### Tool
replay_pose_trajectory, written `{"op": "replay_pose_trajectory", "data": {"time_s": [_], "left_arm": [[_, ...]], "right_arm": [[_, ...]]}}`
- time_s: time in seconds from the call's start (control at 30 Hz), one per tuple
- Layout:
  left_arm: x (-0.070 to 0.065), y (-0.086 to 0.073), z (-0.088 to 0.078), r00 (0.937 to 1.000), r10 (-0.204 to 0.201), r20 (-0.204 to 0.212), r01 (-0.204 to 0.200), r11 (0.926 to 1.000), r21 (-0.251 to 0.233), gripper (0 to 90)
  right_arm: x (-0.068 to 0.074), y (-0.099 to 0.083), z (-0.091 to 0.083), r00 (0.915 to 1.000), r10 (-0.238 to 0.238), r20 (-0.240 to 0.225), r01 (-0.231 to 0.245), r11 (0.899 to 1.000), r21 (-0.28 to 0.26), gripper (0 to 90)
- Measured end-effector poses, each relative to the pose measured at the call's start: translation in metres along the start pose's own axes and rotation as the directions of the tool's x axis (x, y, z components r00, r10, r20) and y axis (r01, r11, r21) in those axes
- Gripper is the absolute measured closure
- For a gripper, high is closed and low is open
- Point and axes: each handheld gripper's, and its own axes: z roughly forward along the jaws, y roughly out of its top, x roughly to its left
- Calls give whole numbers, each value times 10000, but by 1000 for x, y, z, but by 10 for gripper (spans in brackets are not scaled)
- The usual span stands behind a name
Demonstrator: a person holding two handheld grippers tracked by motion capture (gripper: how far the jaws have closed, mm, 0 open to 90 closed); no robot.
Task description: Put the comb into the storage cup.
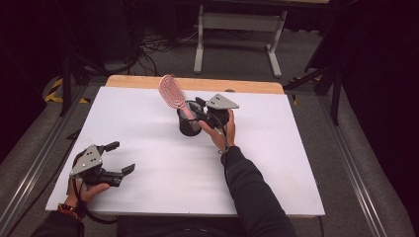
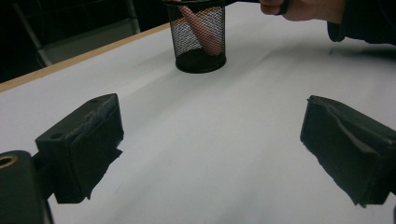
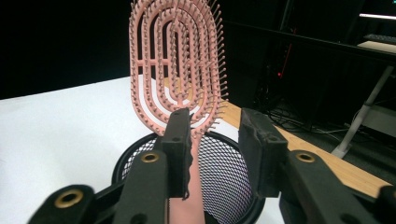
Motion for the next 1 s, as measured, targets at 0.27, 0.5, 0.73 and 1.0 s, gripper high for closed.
{"op": "replay_pose_trajectory", "data": {"time_s": [0.27, 0.5, 0.73, 1.0], "left_arm": [[0, 0, 1, 10000, 15, -21, -15, 10000, -21, 70], [-1, 0, 1, 10000, 62, -50, -62, 10000, -20, 70], [-1, 1, 1, 10000, 74, -32, -74, 10000, 16, 70], [-2, 1, 2, 10000, 91, -19, -91, 10000, 15, 70]], "right_arm": [[4, 6, -6, 9995, -202, 231, 203, 9998, -49, 534], [4, 7, -12, 9991, -178, 381, 182, 9998, -117, 479], [3, 10, -21, 9987, -191, 476, 200, 9996, -199, 421], [4, 14, -34, 9959, -503, 750, 527, 9982, -293, 325]]}}
